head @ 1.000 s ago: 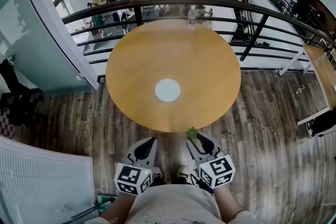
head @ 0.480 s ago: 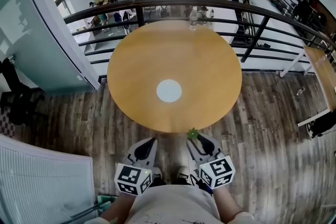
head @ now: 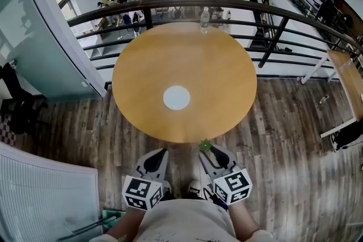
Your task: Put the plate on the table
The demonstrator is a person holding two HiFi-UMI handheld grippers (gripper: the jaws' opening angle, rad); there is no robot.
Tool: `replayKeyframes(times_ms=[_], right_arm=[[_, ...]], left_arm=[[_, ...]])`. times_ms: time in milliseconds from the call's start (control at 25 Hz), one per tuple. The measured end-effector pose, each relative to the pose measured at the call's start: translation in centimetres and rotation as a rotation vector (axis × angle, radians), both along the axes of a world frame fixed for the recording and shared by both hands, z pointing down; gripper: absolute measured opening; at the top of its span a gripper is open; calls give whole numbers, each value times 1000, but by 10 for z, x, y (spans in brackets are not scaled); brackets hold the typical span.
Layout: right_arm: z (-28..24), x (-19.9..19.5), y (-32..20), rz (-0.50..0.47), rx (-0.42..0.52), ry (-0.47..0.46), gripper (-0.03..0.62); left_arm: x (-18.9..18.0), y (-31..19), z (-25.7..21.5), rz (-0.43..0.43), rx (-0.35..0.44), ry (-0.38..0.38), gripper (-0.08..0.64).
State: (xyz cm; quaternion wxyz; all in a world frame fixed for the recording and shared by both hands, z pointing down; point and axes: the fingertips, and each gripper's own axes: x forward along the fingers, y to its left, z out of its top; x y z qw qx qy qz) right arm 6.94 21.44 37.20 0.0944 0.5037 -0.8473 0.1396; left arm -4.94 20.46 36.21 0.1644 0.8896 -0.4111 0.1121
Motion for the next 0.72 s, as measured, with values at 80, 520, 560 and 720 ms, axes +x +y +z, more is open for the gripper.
replayKeyframes(times_ms=[80,520,560,720], right_arm=[[2,10,5,-7,-3,-2,146],[2,53,20,-61,-2,-13,146],[3,54,20,-63,-4,-17,146],[10,55,15,-73,-14,-28,146]], left_arm=[[9,5,1,-6,0,1,23],[37,30,-6,-86,16,-4,23],[37,29,-5,-93,14,-6,23],[36,24,0,-106,8,-9,23]])
